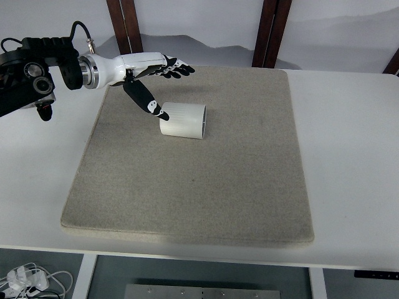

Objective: Flip white cup upright
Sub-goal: 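Lower the left hand's fingers onto the side of the white cup, then close the left hand's fingers around the cup's body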

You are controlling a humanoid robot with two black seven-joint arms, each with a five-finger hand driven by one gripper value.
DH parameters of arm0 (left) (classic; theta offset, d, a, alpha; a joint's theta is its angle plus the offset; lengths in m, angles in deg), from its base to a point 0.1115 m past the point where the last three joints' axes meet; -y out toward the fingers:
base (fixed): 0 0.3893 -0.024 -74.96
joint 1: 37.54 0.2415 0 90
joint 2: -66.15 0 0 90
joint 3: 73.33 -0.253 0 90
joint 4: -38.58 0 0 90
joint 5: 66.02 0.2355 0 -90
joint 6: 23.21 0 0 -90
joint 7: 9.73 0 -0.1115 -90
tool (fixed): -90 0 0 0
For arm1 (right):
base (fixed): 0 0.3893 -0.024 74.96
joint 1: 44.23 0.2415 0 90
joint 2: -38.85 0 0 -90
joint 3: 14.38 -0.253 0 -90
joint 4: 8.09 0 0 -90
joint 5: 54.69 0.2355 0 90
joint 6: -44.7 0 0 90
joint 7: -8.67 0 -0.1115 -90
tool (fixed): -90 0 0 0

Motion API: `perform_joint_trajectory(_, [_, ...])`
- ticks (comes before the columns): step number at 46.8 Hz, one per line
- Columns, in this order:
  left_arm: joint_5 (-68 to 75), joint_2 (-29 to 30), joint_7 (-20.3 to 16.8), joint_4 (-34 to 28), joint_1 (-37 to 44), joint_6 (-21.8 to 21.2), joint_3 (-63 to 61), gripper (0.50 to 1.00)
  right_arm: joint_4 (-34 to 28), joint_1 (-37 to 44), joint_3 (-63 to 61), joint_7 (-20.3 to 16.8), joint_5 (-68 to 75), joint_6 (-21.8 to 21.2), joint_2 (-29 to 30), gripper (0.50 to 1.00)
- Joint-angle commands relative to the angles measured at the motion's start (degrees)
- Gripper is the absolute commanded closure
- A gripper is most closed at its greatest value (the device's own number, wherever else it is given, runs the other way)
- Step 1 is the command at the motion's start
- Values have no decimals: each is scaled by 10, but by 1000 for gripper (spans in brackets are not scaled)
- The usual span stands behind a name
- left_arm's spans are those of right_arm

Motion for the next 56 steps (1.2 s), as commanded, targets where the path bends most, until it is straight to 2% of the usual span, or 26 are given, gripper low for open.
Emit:
perform_joint_trajectory(1, [25, -7, 5, -2, -4, 2, -1, 500, 0, 0, 0, 0, 0, 0, 0, 548])
perform_joint_trajectory(12, [57, -28, 22, -11, -8, 5, -27, 500, 0, 0, 0, 0, 0, 0, 0, 548])
perform_joint_trajectory(40, [135, -149, 20, -141, -15, 8, -40, 500, 0, 0, 0, 0, 0, 0, 0, 548])
perform_joint_trajectory(56, [143, -179, 20, -177, -30, 11, -80, 500, 0, 0, 0, 0, 0, 0, 0, 548])
